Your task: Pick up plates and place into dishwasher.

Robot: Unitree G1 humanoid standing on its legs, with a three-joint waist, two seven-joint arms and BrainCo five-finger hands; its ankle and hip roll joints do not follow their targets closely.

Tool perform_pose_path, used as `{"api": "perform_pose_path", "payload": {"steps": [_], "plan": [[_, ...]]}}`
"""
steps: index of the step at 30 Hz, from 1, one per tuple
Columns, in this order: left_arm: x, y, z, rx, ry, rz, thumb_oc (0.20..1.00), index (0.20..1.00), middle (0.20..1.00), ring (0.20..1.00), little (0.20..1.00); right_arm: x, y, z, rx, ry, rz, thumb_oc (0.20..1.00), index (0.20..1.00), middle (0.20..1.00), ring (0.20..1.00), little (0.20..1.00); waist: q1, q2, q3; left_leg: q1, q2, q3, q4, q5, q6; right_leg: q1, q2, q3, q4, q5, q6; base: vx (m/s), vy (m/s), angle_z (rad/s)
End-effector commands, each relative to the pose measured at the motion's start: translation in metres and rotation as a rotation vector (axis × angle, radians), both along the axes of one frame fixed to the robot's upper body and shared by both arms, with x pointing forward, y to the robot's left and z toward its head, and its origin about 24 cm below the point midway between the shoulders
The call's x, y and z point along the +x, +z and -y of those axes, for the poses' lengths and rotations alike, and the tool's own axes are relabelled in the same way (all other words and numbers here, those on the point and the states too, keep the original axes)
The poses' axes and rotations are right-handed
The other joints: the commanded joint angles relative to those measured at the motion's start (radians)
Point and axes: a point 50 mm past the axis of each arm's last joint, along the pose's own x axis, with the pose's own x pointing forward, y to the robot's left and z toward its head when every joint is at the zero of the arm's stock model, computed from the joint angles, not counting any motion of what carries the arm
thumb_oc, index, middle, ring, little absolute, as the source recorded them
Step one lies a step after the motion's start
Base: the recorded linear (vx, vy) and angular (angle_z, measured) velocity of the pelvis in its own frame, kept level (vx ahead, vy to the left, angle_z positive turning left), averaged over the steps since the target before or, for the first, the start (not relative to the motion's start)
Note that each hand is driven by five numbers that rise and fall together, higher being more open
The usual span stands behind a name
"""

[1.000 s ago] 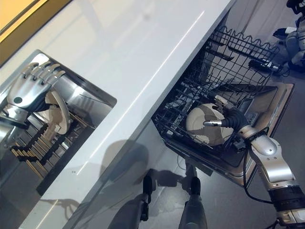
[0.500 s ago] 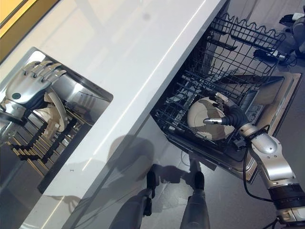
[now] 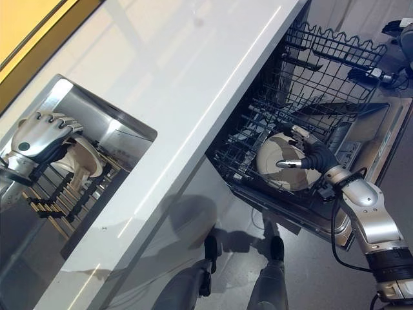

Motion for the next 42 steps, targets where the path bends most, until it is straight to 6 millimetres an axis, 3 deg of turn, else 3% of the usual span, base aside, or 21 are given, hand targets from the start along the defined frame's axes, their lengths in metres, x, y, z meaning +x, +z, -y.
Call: {"api": "perform_pose_path", "payload": {"steps": [1,7,16,25,33,42], "plan": [[-0.007,-0.011,-0.017,-0.059,0.076,-0.015,0.2,0.2,0.2,0.2,0.2,-0.003,0.031,0.001,0.035,0.013,0.137,1.0,1.0,1.0,1.0,1.0,0.032,-0.064,-0.048,-0.025,-0.051,-0.03,0.052,-0.064,0.042,-0.026,-0.044,-0.032,0.093,-0.043,0.001,0.0,0.0,0.0],[-0.01,-0.007,-0.023,-0.052,0.099,0.032,0.2,0.2,0.2,0.2,0.2,-0.004,0.029,0.001,0.046,0.013,0.139,1.0,1.0,1.0,1.0,1.0,0.039,-0.066,-0.052,-0.022,-0.048,-0.036,0.046,-0.06,0.041,-0.025,-0.045,-0.041,0.093,-0.043,0.002,0.0,0.0,0.0],[-0.034,0.003,-0.061,-0.094,0.316,0.516,0.2,0.2,0.2,0.2,0.2,-0.003,0.025,-0.005,0.07,0.005,0.147,1.0,1.0,1.0,1.0,1.0,0.052,-0.086,-0.056,-0.036,-0.044,-0.053,0.045,-0.056,0.038,-0.043,-0.039,-0.053,0.1,-0.045,-0.003,-0.01,-0.005,-0.01],[-0.024,0.002,-0.059,-0.303,0.417,0.743,0.2,0.2,0.2,0.2,0.2,0.001,0.03,-0.023,0.112,0.02,0.201,1.0,1.0,1.0,1.0,1.0,0.048,-0.135,-0.031,-0.085,-0.026,-0.057,0.041,-0.04,0.036,-0.098,-0.007,-0.049,0.104,-0.034,-0.008,-0.07,-0.046,-0.01],[-0.027,0.013,-0.059,-0.496,0.423,0.932,0.2,0.2,0.2,0.2,0.2,-0.006,0.023,-0.027,0.147,0.027,0.218,1.0,1.0,1.0,1.0,1.0,0.044,-0.155,-0.03,-0.089,-0.02,-0.06,0.032,-0.037,0.04,-0.109,0.008,-0.05,0.104,-0.032,-0.006,-0.02,-0.014,-0.02],[-0.033,0.025,-0.054,-0.739,0.299,1.105,0.2,0.2,0.2,0.2,0.2,-0.012,0.015,-0.03,0.198,0.025,0.241,1.0,1.0,1.0,1.0,1.0,0.055,-0.186,-0.055,-0.072,-0.01,-0.063,0.016,-0.043,0.041,-0.089,0.023,-0.061,0.096,-0.038,-0.006,-0.01,-0.049,-0.01]]}}
